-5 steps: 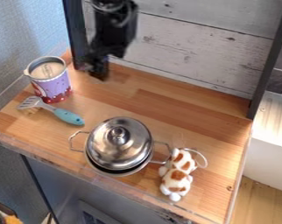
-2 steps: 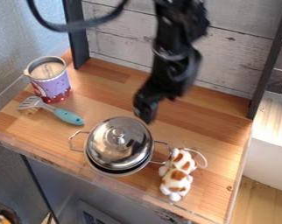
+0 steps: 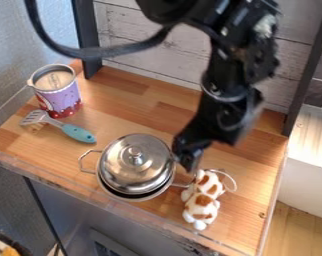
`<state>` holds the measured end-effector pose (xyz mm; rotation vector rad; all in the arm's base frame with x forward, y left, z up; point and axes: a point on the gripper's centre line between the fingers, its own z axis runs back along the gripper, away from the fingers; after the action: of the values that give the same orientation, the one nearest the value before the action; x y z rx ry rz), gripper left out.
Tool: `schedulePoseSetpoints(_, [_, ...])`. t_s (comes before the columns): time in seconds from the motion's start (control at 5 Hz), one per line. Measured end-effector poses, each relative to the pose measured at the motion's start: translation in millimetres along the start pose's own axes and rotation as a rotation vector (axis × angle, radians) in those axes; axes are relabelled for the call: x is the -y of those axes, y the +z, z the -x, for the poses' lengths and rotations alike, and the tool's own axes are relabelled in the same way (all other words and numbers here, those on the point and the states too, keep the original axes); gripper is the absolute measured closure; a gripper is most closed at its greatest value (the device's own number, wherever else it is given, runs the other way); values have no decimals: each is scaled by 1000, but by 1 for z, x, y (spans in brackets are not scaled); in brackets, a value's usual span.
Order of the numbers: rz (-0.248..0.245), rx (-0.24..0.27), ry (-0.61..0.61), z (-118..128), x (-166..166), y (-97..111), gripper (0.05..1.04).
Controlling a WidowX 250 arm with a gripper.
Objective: Move the soft toy from bottom right to the upper left of table.
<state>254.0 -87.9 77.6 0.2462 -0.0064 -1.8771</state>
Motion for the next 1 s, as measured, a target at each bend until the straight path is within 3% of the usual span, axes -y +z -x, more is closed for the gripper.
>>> schedulePoseSetpoints(0.2, [2,28,-40,-17,4,-1,83])
schedulePoseSetpoints(0.4, [-28,88,-81,-29,0,-2,83])
schedulePoseSetpoints(0.6, [-12,135,-120,-40,1,-15,83])
schedulePoseSetpoints(1.0, [41,124,-146,-40,9,-31,83])
